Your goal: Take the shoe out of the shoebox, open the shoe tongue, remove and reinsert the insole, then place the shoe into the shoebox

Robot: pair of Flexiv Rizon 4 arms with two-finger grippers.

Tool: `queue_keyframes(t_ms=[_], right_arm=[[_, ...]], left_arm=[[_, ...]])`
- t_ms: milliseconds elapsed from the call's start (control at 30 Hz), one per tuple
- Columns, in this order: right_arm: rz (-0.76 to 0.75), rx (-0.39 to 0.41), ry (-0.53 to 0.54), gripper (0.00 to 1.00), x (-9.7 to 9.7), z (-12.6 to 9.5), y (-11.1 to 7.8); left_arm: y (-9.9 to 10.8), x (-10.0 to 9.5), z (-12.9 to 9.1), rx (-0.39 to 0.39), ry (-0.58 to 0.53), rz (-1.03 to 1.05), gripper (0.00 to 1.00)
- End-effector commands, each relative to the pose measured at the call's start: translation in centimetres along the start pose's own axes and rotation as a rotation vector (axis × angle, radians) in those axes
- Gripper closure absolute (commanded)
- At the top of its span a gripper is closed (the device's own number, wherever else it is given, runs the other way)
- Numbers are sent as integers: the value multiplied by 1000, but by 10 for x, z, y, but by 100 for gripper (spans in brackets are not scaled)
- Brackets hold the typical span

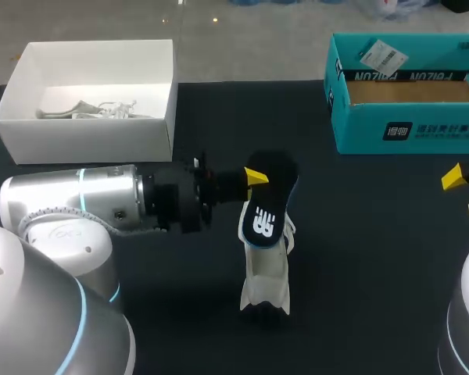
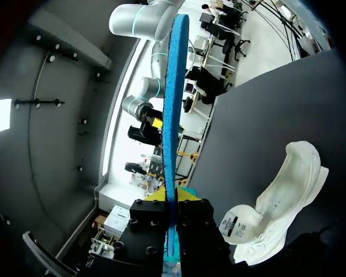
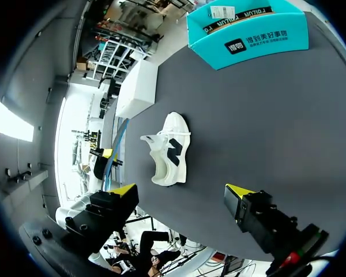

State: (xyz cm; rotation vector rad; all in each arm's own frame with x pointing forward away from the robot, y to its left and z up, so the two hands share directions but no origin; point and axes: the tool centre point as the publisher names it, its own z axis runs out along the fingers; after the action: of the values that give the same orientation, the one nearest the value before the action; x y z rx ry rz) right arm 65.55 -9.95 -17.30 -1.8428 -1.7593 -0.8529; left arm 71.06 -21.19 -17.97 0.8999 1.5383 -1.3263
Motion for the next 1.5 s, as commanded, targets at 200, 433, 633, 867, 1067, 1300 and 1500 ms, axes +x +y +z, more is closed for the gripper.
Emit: queue_keyframes(t_ms=[200, 433, 633, 867, 1067, 1300, 1500], right_arm=[[1, -3, -3, 0, 0, 0, -2], [1, -3, -3, 0, 0, 0, -2], [1, -3, -3, 0, 0, 0, -2], [1, -3, -3, 0, 0, 0, -2], [1, -3, -3, 0, 0, 0, -2], [1, -3, -3, 0, 0, 0, -2], [1, -3, -3, 0, 0, 0, -2]], left_arm=[[-3, 2, -5, 132, 7, -129, 100], [-3, 2, -5, 132, 7, -129, 100], [-13, 1, -11, 148, -30, -195, 100], [-57, 11, -27, 146, -9, -290, 100], [-79, 26, -42, 111, 48, -326, 100], [-88, 40, -55, 153, -6, -498, 100], [-88, 40, -55, 153, -6, -498, 100]])
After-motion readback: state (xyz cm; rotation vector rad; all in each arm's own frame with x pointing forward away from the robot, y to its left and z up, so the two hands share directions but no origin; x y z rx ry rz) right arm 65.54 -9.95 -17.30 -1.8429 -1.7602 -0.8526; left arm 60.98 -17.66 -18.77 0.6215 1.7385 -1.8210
